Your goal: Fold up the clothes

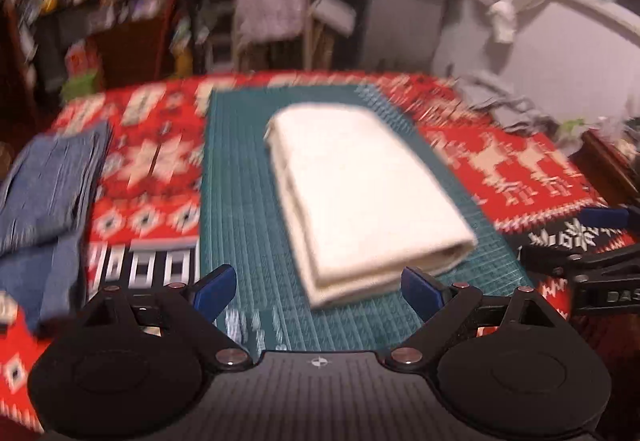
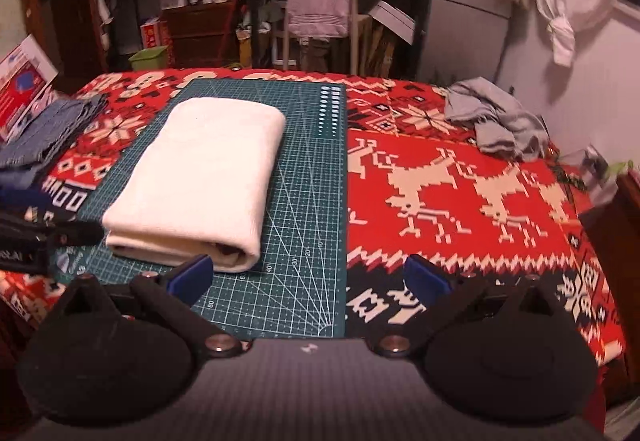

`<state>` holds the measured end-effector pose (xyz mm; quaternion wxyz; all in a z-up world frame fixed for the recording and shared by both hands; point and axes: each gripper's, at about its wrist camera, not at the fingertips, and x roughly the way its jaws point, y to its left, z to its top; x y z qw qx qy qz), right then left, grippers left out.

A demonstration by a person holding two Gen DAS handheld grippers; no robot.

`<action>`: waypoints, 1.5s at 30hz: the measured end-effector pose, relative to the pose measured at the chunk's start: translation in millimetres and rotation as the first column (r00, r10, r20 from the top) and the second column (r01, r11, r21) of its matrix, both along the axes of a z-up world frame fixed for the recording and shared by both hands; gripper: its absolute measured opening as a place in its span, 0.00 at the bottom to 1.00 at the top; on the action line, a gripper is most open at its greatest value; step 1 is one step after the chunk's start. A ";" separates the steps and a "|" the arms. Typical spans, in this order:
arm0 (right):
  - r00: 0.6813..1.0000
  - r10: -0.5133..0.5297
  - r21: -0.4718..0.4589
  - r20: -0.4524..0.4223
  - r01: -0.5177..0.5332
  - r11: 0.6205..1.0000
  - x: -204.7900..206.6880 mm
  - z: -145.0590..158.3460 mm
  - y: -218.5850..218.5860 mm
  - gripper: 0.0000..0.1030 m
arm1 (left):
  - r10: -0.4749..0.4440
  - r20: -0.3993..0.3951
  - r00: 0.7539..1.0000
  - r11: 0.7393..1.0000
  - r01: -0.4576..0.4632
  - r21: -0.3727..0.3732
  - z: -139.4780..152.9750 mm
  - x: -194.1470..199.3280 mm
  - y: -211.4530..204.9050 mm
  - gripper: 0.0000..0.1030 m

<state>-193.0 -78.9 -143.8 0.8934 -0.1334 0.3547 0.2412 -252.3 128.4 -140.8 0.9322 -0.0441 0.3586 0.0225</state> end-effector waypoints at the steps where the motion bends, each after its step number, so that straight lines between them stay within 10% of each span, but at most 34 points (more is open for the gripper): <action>1: 1.000 0.011 -0.033 0.008 -0.011 0.999 -0.7 -2.3 3.0 1.00 | -0.032 0.006 0.999 0.999 0.032 0.004 -0.7 1.0 -0.6 0.87; 7: 0.992 0.110 -0.111 0.061 -0.102 0.989 -12.8 -15.0 17.1 1.00 | -0.148 0.009 0.989 0.987 0.149 -0.057 -6.2 5.0 4.1 0.87; 17: 0.987 0.151 -0.017 0.052 -0.151 0.988 -11.2 -22.6 20.6 1.00 | -0.058 -0.008 0.998 0.996 0.057 -0.074 -15.9 5.2 20.8 0.85; 21: 0.995 0.083 0.006 0.059 -0.084 0.996 -5.1 -27.1 19.8 0.97 | -0.074 -0.042 0.996 0.995 0.071 -0.070 -26.2 7.7 25.0 0.60; 36: 0.995 0.037 0.133 -0.092 -0.024 0.991 26.2 -54.8 30.8 0.11 | -0.122 -0.091 0.988 0.992 0.120 -0.025 -47.7 16.6 26.0 0.29; 40: 0.995 0.074 0.119 -0.069 -0.065 0.991 24.1 -53.3 31.6 0.05 | -0.166 -0.094 0.982 0.985 0.161 -0.056 -46.9 20.4 22.9 0.08; 45: 0.993 0.117 0.044 0.008 -0.117 0.992 29.3 -44.0 18.5 0.02 | -0.239 -0.087 0.967 0.970 0.234 -0.064 -42.8 20.8 4.9 0.08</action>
